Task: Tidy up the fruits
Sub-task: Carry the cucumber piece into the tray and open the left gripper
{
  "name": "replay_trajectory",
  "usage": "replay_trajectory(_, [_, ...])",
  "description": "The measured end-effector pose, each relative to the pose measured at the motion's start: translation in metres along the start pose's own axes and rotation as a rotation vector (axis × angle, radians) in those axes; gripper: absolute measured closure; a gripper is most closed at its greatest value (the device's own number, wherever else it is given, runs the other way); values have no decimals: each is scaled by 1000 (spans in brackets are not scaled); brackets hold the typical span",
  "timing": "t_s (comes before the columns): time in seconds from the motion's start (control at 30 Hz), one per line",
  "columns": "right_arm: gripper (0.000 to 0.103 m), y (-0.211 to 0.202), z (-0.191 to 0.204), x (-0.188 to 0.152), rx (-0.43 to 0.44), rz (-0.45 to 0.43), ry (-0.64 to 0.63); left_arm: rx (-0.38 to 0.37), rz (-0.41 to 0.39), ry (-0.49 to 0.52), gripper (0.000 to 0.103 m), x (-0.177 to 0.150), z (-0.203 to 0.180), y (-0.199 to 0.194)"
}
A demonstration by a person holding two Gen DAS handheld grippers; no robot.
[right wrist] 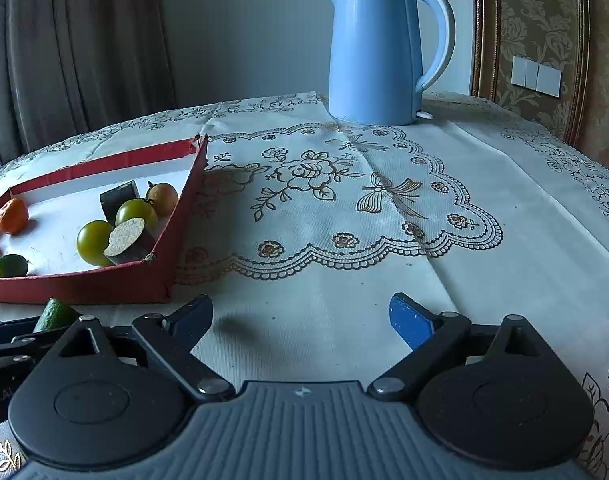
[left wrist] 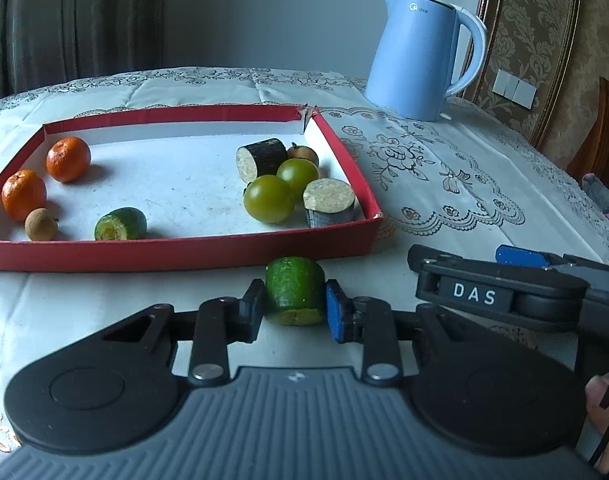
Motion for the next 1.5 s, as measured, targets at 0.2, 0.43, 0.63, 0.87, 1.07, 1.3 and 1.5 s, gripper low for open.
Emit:
replay_trajectory(0.2, [6,1,1,0,0,4,-3,4,-12,23,74,-6,5,-9])
replay_trajectory(0.43, [6,1,1,0,-1,5,-3,9,-72,34,74,-6,24,-33])
replay_trajectory(0.63, [6,1,1,0,-3,6,-5,66,-153,-6,74,15,50,-44])
replay_trajectory(0.87, [6,2,2,0,-5,8,-8,176,-171,-39,74,44,82,-15])
replay_trajectory(1.07, [6,2,3,-1,-10,12,-14,221,-159,-28,74,61,93,14])
replay_trajectory(1.3, [6,2,4,-1,-14,15,-18,248,-120,-70,74,70,107,43])
replay_trajectory(1.5, [6,2,4,-1,-17,17,-22,267,-91,-101,74,70,120,56])
Point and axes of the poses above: each gripper's, at about its wrist camera, not at the fingertips, and y roughly the way its jaws point, z to its left, x to its top, the point moved 1 cm from there along y, roughly the way its jaws point, and after that the axes turned 7 degrees about x, right-handed, at the moved point
